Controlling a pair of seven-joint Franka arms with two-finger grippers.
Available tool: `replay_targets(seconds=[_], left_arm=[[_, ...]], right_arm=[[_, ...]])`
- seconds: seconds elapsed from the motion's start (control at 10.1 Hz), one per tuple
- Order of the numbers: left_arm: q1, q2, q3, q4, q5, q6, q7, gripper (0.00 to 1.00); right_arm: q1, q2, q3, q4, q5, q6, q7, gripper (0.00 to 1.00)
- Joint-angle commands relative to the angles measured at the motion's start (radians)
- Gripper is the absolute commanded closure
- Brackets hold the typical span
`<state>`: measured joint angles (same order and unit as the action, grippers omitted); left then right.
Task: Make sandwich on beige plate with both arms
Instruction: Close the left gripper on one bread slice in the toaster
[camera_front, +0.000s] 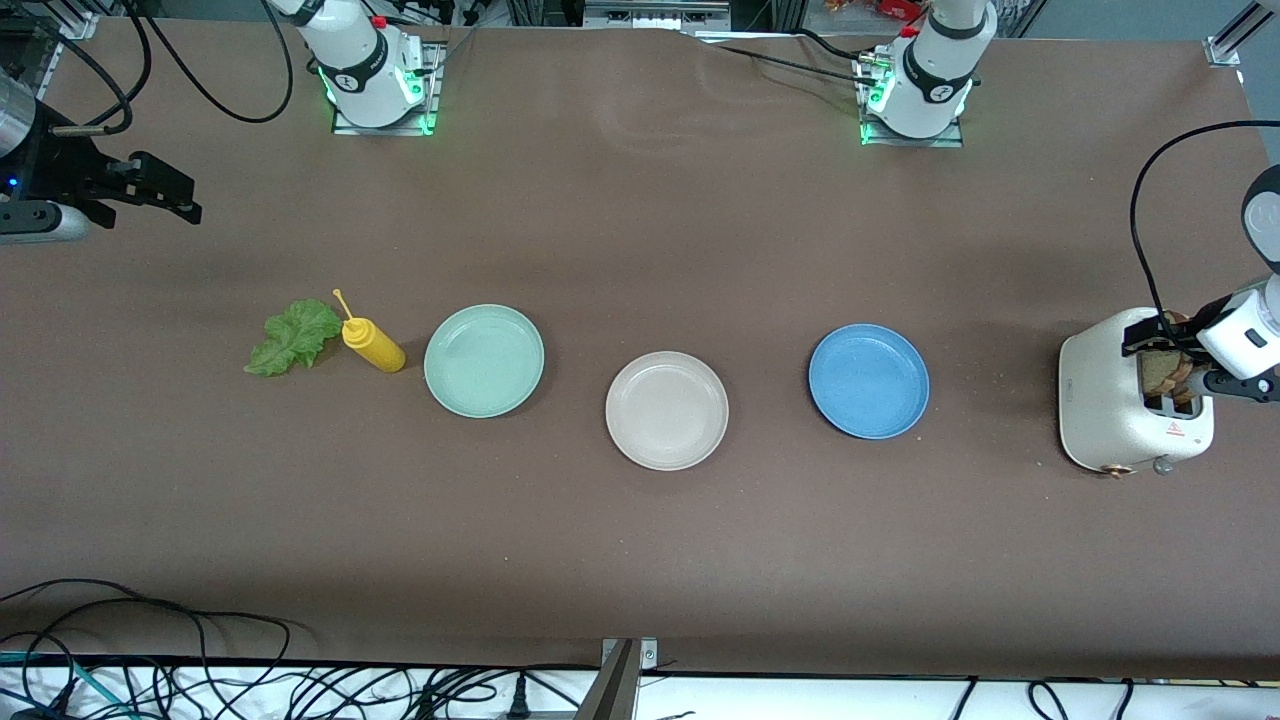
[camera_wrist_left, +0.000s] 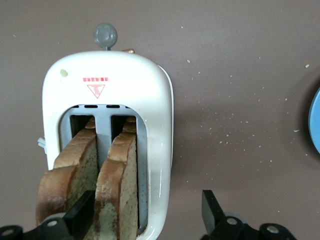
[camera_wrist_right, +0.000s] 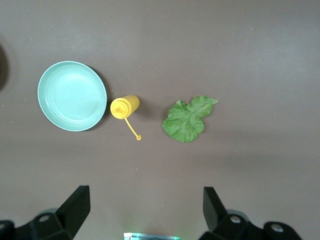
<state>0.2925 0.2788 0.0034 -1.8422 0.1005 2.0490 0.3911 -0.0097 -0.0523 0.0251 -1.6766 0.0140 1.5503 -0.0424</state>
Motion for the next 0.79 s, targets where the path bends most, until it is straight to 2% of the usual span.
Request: replay_targets(seconds=[0.0, 0.2, 0.3, 0.4, 0.69], left_arm=[[0.020, -0.030, -0.008, -0.037, -0.024, 0.019, 0.054, 0.42], [0.028, -0.029, -0.008, -0.035, -0.013, 0.014, 0.099, 0.76], [0.031, -0.029, -0.005, -0.031, -0.013, 0.014, 0.136, 0.90], [0.036, -0.027, -0.005, -0.028, -0.009, 0.013, 0.155, 1.00], [0.037, -0.026, -0.002, -0.008, -0.009, 0.011, 0.204, 1.00]], right_arm=[[-0.001, -0.004, 0.002, 0.015, -0.008, -0.021, 0.012, 0.00], [-0.001, -0.004, 0.001, 0.015, -0.008, -0.021, 0.010, 0.00], [-0.001, -0.004, 0.002, 0.015, -0.008, -0.025, 0.012, 0.00], [-0.001, -0.004, 0.004, 0.015, -0.008, -0.027, 0.012, 0.00], [-0.001, -0.004, 0.002, 0.015, -0.008, -0.027, 0.010, 0.00]])
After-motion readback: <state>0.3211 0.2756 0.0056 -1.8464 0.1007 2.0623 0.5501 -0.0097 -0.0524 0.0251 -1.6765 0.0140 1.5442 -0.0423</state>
